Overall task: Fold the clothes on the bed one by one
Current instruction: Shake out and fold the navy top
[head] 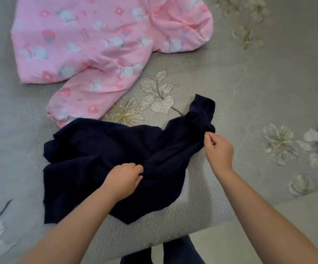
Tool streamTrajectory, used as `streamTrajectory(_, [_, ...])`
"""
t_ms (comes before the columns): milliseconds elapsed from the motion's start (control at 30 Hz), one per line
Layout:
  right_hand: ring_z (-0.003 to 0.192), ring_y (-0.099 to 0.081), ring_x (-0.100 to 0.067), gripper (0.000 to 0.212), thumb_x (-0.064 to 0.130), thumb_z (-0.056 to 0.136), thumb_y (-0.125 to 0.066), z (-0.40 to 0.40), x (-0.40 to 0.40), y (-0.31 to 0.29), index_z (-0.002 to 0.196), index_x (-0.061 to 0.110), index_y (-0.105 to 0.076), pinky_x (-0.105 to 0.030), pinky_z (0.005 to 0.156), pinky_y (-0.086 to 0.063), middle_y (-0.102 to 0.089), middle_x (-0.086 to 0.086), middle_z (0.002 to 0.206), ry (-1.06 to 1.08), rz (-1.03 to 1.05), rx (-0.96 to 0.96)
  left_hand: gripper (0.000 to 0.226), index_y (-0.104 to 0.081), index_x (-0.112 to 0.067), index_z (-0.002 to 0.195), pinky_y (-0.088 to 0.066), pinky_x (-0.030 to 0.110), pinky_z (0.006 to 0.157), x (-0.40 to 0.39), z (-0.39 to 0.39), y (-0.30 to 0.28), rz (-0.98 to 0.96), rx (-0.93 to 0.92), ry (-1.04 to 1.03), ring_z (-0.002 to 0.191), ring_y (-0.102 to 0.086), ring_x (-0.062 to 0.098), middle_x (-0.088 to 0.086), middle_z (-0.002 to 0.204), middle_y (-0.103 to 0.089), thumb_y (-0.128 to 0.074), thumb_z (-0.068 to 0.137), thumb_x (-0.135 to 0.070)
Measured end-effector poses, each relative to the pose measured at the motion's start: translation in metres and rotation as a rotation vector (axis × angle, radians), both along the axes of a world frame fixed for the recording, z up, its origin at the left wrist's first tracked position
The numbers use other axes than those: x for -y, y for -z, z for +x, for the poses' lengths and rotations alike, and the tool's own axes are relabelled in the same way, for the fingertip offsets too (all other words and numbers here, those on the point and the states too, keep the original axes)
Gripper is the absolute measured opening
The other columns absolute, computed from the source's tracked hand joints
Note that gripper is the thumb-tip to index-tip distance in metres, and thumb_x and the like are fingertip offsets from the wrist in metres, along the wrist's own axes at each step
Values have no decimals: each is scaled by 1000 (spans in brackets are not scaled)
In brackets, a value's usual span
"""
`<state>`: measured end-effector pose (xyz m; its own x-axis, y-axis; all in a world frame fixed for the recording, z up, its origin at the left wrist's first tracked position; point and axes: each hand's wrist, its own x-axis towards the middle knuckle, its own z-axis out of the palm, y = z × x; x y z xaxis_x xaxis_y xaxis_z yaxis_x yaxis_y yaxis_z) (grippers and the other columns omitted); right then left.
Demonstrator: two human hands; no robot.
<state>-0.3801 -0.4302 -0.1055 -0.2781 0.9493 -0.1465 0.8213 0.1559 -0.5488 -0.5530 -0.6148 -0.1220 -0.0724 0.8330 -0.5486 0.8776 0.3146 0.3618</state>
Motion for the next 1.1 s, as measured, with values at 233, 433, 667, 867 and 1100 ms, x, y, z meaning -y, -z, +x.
streamTrajectory(233, [80,-54,-24,20,1,83,-61,134,39,18,71,12,-50,-20,63,-42,-57,-8,75,788,-343,-209,25,-51,-12,106,-43,30,71,-79,49,-12,-51,-3,102,89,-57,21,5,100,-61,-33,98,-28])
streamTrajectory(433, [103,-58,-31,47,21,83,-66,156,21,42,121,3,-44,-43,96,-45,-58,-16,112,963,-630,-243,24,-56,-9,100,-43,35,72,-159,106,-8,155,-58,173,91,-54,24,7,99,-60,-35,96,-20])
streamTrajectory(667, [83,-58,-20,14,15,86,-61,149,26,59,95,4,-60,-19,63,-41,-63,-6,90,944,-637,-248,38,-41,-7,134,-30,39,107,-258,154,23,214,-95,275,130,-35,26,9,142,-40,-36,96,-11])
streamTrajectory(867, [62,-47,-12,26,11,88,-57,164,28,58,63,9,-57,-20,55,-35,-52,0,63,895,-651,-351,34,-42,-13,129,-32,39,97,-304,179,45,57,-244,380,120,-42,27,9,131,-47,-35,96,-18])
streamTrajectory(1100, [65,-44,-17,22,11,89,-56,181,-3,34,68,14,-56,-26,62,-39,-49,-3,66,949,-667,-555,26,-61,2,106,-31,19,71,-319,158,9,115,106,87,95,-53,28,19,106,-61,-43,96,-13])
